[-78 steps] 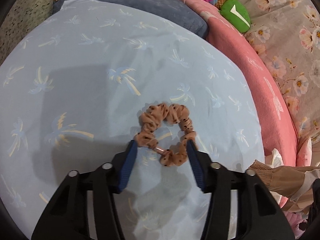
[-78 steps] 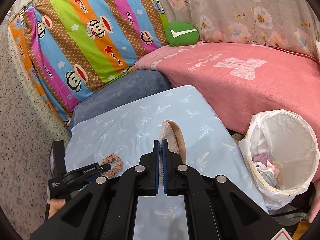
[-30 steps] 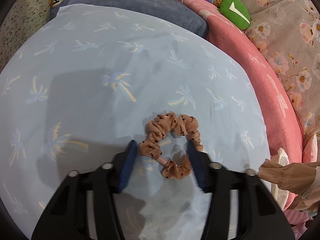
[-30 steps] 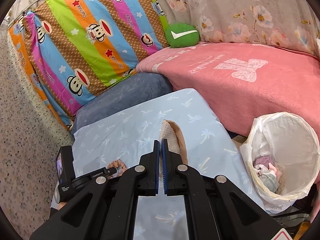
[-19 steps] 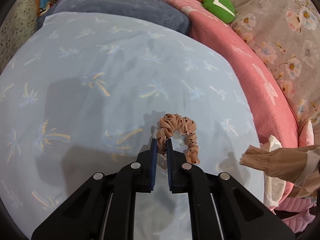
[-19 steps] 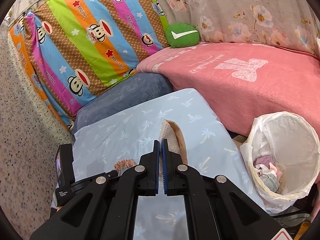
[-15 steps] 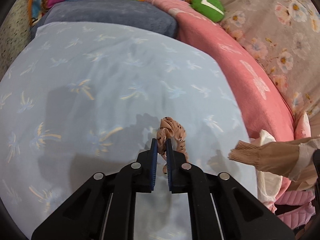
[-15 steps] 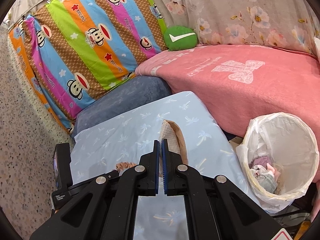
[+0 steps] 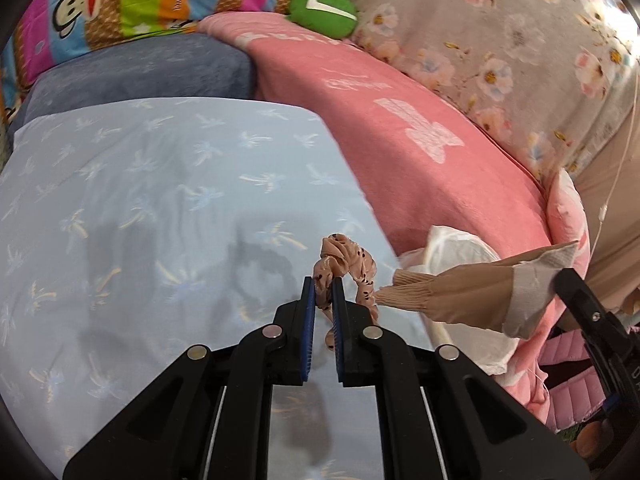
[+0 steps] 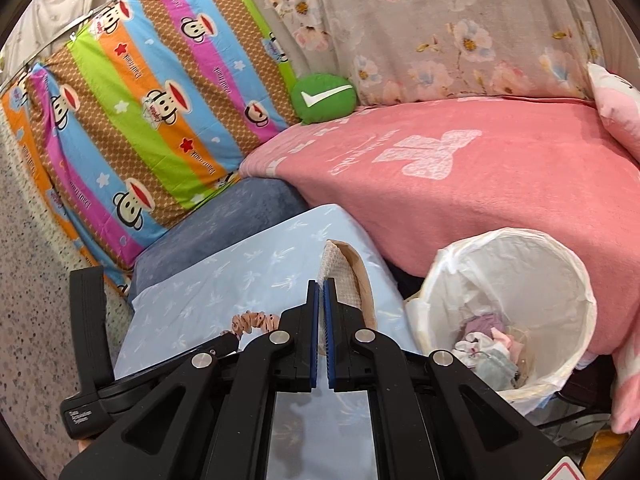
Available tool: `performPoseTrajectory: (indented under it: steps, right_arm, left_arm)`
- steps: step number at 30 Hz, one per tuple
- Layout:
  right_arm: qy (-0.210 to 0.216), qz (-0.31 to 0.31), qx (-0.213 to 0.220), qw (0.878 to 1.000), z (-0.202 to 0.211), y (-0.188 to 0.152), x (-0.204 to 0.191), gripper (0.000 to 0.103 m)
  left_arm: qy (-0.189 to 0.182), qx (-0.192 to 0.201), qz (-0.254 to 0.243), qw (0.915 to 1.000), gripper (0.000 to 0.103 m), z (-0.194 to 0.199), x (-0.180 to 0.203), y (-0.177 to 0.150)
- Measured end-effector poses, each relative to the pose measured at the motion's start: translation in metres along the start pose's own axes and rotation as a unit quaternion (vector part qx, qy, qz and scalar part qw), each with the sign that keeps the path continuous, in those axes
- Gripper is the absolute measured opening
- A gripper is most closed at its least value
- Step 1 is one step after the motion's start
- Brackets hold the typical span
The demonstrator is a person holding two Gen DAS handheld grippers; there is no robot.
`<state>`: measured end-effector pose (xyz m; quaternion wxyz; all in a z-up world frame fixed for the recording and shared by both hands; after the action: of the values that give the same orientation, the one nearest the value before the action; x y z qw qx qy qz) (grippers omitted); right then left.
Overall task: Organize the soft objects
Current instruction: 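Carry the scrunchie and beige sock over the bin and open both grippers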
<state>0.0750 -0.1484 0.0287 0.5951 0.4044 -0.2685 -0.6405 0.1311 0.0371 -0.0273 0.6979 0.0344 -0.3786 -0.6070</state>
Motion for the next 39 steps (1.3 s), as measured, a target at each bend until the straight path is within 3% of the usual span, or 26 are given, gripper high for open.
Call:
performPoseTrajectory:
  steps: [16, 29, 32, 34, 36, 39]
  right_arm:
    - [-0.066, -0.043, 0.011, 0.997, 0.021, 0.003, 0.1, 0.003]
    - [-0.089, -0.063, -0.003, 0.994, 0.012, -0.003, 0.148, 0.004]
    - [-0.09, -0.064, -0.004, 0.994, 0.01, -0.003, 0.151, 0.006]
    - [-0.092, -0.062, -0.004, 0.994, 0.009, -0.003, 0.151, 0.009]
    - [-0.094, -0.057, -0.006, 0.994, 0.007, -0.003, 0.15, 0.009]
    - [-0.09, -0.056, -0.014, 0.994, 0.005, -0.005, 0.148, 0.011]
  left_arm:
    - [-0.044, -0.028, -0.092, 0.9944, 0.008, -0.03, 0.11, -0.023]
    - [-0.078, -0.071, -0.11, 0.9883, 0.012, -0.067, 0.156, -0.04]
    - [-0.069, -0.073, -0.115, 0.9882, 0.028, -0.072, 0.16, -0.043]
    - [-0.061, -0.067, -0.116, 0.9891, 0.052, -0.072, 0.16, -0.044]
    - [-0.054, -0.055, -0.119, 0.9899, 0.059, -0.07, 0.159, -0.044]
    - [-0.041, -0.042, -0.132, 0.9896, 0.06, -0.066, 0.158, -0.044]
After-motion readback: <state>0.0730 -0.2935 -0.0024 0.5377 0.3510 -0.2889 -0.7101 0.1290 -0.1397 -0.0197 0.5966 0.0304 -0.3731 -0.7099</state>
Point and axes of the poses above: each gripper's, at about its wrist camera, not at the fingertips, and z roughly against the way its jaws point, x to its right, y to its top, the point moved 3 cm from there along -z, roughly the way its jaws point, and after that the axes turned 11 degrees about z, right-handed, at the moved point
